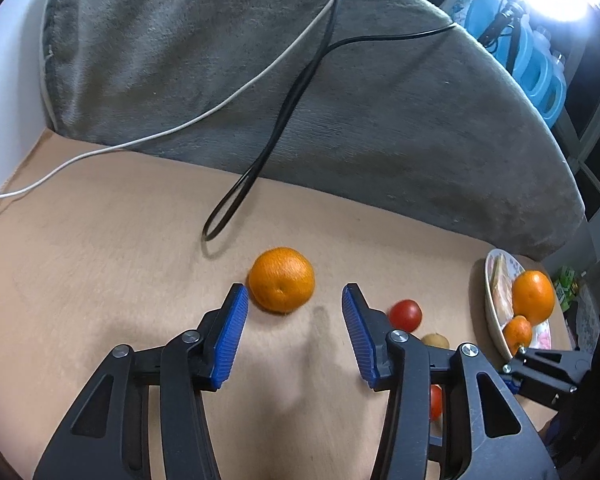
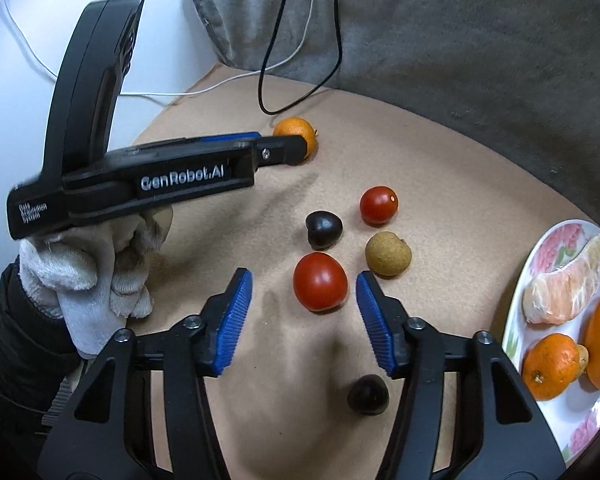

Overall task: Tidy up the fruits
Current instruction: 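Close the right tool on the red tomato while the left tool grasps the mandarin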

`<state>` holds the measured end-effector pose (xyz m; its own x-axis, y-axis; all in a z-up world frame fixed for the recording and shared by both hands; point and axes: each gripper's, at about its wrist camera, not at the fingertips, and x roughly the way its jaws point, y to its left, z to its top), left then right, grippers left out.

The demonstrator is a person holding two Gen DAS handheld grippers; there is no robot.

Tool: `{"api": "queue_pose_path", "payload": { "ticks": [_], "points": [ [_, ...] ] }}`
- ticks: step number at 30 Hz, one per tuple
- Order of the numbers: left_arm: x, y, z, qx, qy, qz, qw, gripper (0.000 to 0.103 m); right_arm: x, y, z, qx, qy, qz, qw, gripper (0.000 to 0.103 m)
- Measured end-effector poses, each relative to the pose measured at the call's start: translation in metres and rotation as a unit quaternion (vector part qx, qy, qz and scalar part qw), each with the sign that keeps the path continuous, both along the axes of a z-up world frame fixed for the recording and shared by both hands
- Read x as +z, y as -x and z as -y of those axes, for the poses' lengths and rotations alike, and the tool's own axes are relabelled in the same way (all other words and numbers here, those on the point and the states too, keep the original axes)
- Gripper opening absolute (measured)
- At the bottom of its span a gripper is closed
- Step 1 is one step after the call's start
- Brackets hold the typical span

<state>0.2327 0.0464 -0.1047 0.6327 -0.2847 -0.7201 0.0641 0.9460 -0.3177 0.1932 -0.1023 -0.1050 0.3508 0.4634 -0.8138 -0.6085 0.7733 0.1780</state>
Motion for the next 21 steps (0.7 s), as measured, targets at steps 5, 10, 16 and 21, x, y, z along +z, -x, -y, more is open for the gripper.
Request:
{"api": "queue_pose_path", "payload": {
  "ticks": [5,10,16,21],
  "points": [
    [-0.005,-0.006,0.000,0.002,0.005,-0.007,1.0000,0.045,-0.008,-0.004,0.000,-0.002,0.003,-0.005,1.000,0.051],
    [-0.011,-0.010,0.000,0.004,0.007,-0.013,0.9999,0.040,-0.014,-0.007,-0.004,-0.002,0.007,-0.008,1.000,0.047],
    [-0.014,-0.011,-0.003,0.005,0.007,-0.012,0.9999,0.035,-0.018,-0.012,-0.006,-0.002,0.010,-0.012,1.000,0.033],
    [-0.012,-0.011,-0.003,0.006,0.003,-0.009,0.9999,0.035,-0.018,-0.010,-0.006,-0.002,0.014,-0.004,1.000,0.033]
  ]
}}
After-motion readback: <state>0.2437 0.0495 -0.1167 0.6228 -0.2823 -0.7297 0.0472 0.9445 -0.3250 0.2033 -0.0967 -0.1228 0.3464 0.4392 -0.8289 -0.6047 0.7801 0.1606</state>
